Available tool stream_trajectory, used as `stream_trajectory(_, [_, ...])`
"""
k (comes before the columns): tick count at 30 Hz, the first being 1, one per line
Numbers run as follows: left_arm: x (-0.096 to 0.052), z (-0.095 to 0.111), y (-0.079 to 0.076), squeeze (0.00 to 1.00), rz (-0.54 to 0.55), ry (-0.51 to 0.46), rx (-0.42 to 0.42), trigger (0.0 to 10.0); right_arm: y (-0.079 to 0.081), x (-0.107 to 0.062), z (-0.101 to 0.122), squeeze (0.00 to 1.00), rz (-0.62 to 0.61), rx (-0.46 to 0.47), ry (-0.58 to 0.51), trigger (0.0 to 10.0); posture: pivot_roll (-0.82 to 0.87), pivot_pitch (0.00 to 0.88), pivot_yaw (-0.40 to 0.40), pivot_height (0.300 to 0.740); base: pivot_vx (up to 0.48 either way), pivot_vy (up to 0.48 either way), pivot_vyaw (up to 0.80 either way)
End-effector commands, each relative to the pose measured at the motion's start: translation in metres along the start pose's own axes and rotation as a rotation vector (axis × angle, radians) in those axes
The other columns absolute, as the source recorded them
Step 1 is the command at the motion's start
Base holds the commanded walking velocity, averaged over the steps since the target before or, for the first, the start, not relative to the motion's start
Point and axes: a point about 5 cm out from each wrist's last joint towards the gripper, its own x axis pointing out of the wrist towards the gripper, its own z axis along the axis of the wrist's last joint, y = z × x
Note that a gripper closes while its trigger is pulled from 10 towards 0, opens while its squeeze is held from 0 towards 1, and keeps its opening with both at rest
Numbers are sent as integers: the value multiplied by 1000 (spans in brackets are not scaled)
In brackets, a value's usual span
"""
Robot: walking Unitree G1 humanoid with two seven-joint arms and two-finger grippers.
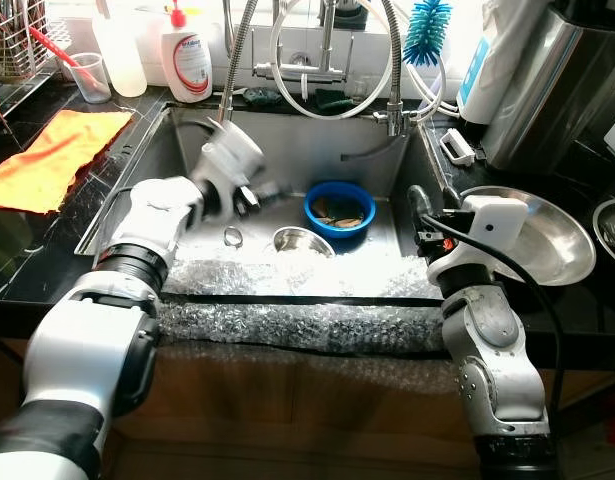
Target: Kitchen organization
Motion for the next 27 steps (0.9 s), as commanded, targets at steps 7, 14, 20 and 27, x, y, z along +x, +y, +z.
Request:
stream_trajectory(7, [-87,-13,24,0,327,-48,125,10000,-18,0,14,0,-81,-27,-52,10000,-23,42,-57,740,0,0,0])
stream_trajectory(14, [-122,-22,12,0,429,3,110,10000,-24,0,16,0,-86,-37,-51,10000,-18,24,-66,740,0,0,0])
stream_trajectory(20, [-132,-19,-5,0,461,8,103,10000,-33,-5,16,0,-113,-63,-39,10000,-23,18,-54,740,0,0,0])
stream_trajectory(27, [-151,-13,-11,0,428,74,186,10000,-41,-15,11,0,-126,-80,-10,10000,-18,8,-52,740,0,0,0])
